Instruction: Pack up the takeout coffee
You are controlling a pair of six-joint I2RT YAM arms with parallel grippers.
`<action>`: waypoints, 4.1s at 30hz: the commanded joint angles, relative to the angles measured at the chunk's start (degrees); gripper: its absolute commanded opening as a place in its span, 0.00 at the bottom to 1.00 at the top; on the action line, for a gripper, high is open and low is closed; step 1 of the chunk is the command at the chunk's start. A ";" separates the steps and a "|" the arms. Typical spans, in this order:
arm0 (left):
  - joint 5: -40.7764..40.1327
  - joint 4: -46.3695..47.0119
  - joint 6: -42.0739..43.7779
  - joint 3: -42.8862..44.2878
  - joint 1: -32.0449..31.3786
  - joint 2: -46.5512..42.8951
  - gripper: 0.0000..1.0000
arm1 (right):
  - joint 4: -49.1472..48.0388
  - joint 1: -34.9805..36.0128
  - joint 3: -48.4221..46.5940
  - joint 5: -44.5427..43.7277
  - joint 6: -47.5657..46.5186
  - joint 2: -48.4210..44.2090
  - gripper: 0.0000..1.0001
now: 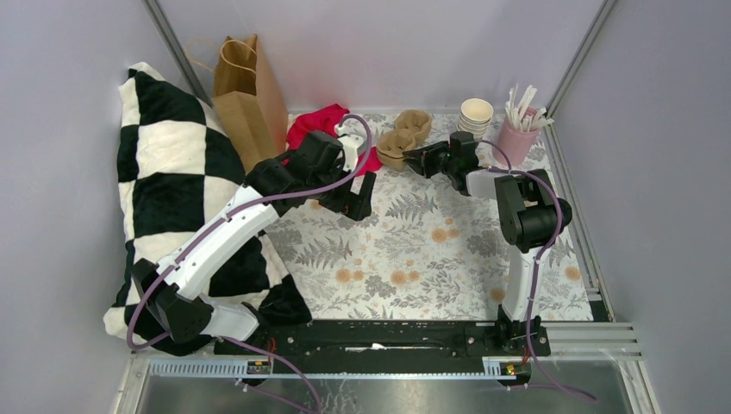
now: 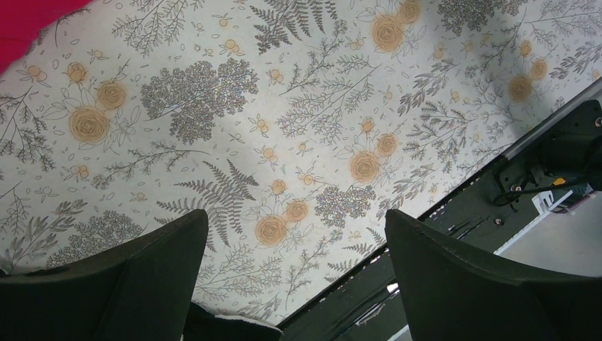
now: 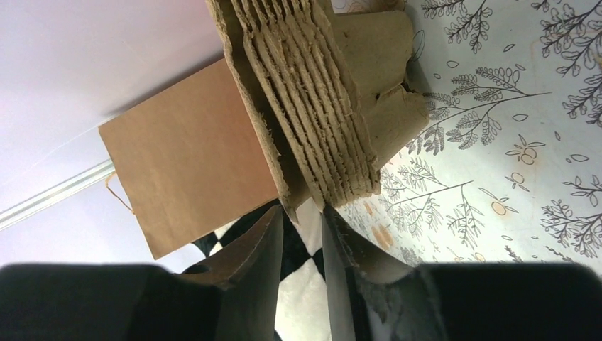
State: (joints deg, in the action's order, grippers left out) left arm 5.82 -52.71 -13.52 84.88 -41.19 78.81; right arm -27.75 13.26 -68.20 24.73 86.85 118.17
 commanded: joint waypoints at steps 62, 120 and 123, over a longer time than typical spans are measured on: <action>-0.64 1.62 -1.44 2.09 -0.80 -0.20 0.99 | 13.20 1.42 -10.53 7.04 -22.37 -13.90 0.00; 20.83 17.46 -29.38 -3.71 19.88 -3.42 0.95 | 15.32 0.89 4.74 25.23 -35.53 -34.97 0.00; 26.97 28.19 -39.65 -13.53 22.27 -6.62 0.92 | 14.92 1.19 6.14 25.52 -33.86 -38.20 0.00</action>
State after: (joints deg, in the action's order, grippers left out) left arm 20.99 -39.05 -37.87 80.20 -20.80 76.77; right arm -9.02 14.11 -62.94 47.72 48.97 85.30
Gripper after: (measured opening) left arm 0.938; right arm 0.011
